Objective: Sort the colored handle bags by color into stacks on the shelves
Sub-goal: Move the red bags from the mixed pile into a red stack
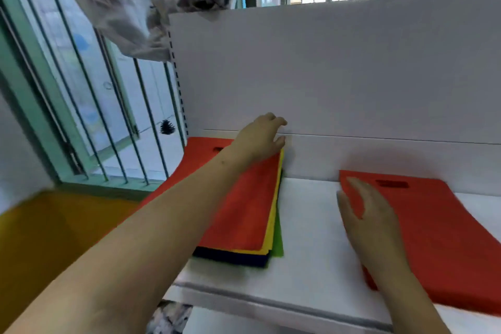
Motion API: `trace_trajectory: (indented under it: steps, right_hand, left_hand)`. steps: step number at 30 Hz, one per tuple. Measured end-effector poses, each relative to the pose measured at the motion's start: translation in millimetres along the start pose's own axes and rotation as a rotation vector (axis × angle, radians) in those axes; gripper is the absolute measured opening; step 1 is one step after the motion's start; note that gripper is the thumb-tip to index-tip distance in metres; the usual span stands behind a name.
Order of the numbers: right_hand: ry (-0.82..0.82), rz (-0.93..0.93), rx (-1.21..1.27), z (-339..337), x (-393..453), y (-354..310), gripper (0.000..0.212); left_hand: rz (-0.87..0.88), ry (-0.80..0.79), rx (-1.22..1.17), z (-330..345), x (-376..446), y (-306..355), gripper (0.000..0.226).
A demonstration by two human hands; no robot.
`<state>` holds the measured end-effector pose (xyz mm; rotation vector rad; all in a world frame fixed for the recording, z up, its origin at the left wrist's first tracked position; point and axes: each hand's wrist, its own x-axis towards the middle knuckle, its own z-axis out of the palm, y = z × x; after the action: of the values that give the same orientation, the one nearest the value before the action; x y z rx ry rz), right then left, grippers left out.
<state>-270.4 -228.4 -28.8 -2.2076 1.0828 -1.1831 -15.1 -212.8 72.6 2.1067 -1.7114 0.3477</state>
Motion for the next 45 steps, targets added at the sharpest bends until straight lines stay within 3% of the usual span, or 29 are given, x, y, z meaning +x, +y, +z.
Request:
trace_trajectory:
  steps: [5, 11, 16, 20, 23, 27, 32, 40, 45]
  right_hand:
    - [-0.362, -0.238, 0.052, 54.0, -8.0, -70.5, 0.066]
    - [-0.644, -0.264, -0.098, 89.5, -22.6, -86.7, 0.083]
    - [-0.562, -0.255, -0.128, 89.3, -22.2, -79.9, 0.089]
    - [-0.510, -0.258, -0.096, 84.2, -17.4, -81.0, 0.050]
    - [-0.496, -0.257, -0.103, 82.9, -11.8, -81.6, 0.035]
    - [-0.402, -0.187, -0.007, 64.0, -2.0, -71.7, 0.019]
    - [-0.247, -0.075, 0.175, 21.5, 11.6, -42.9, 0.017]
    - [-0.064, 0.131, 0.129, -53.1, 8.4, 22.9, 0.034]
    - [0.098, 0.300, 0.044, -109.0, -8.0, 75.9, 0.034]
  left_hand:
    - [-0.283, 0.011, 0.105, -30.4, -51.1, -107.7, 0.057]
    - [-0.401, -0.284, 0.248, -7.7, -92.6, -177.2, 0.082]
    - [-0.456, -0.062, 0.133, 18.1, -97.7, -172.0, 0.066]
    - [-0.446, -0.043, 0.283, 10.7, -103.0, -163.8, 0.041]
    - [-0.421, -0.085, 0.311, 5.3, -104.3, -159.1, 0.034]
    - [-0.248, -0.139, 0.261, -17.6, -93.8, -142.4, 0.017]
    - [-0.190, -0.119, 0.012, -32.6, -67.7, -107.6, 0.020]
    - [0.039, -0.055, -0.083, 12.1, 3.2, -16.1, 0.040]
    - [0.147, -0.119, -0.191, 59.9, 39.7, 45.8, 0.040]
